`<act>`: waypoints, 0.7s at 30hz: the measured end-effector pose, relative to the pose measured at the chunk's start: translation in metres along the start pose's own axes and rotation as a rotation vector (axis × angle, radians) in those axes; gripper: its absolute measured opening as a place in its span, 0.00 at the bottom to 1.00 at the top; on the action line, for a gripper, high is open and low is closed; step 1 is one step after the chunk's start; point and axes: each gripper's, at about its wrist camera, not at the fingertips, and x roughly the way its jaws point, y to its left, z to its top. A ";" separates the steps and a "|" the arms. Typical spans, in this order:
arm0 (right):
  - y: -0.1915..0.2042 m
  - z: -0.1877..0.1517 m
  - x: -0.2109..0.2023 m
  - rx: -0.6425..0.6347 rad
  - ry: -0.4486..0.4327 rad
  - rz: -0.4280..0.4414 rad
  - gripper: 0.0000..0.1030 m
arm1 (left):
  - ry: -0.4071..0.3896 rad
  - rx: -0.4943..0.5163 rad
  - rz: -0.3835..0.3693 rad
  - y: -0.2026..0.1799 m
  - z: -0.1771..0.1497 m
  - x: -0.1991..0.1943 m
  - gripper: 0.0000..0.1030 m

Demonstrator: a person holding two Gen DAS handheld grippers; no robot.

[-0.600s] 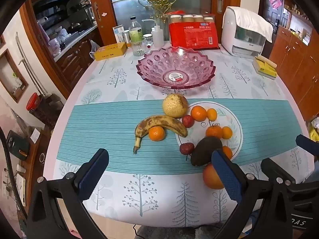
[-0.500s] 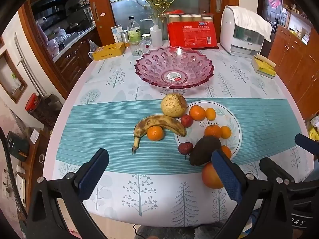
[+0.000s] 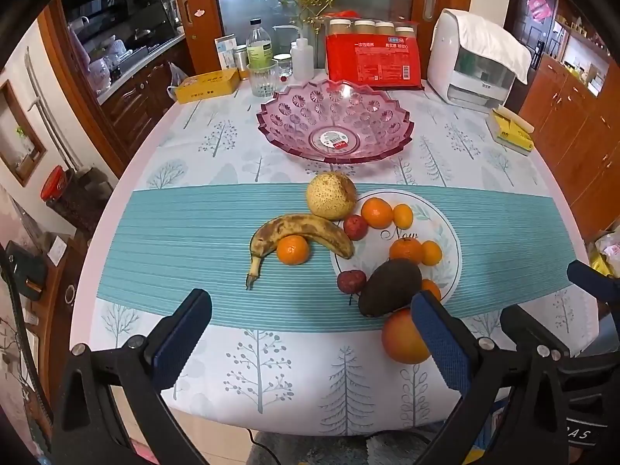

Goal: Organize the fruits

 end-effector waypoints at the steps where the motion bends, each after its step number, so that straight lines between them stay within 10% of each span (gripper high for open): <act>1: -0.001 0.001 0.001 -0.001 0.001 0.003 0.99 | 0.001 -0.002 -0.001 0.000 -0.001 0.000 0.99; 21: -0.004 0.003 -0.004 -0.015 -0.014 0.023 0.99 | 0.017 -0.005 0.002 -0.001 -0.003 -0.008 0.99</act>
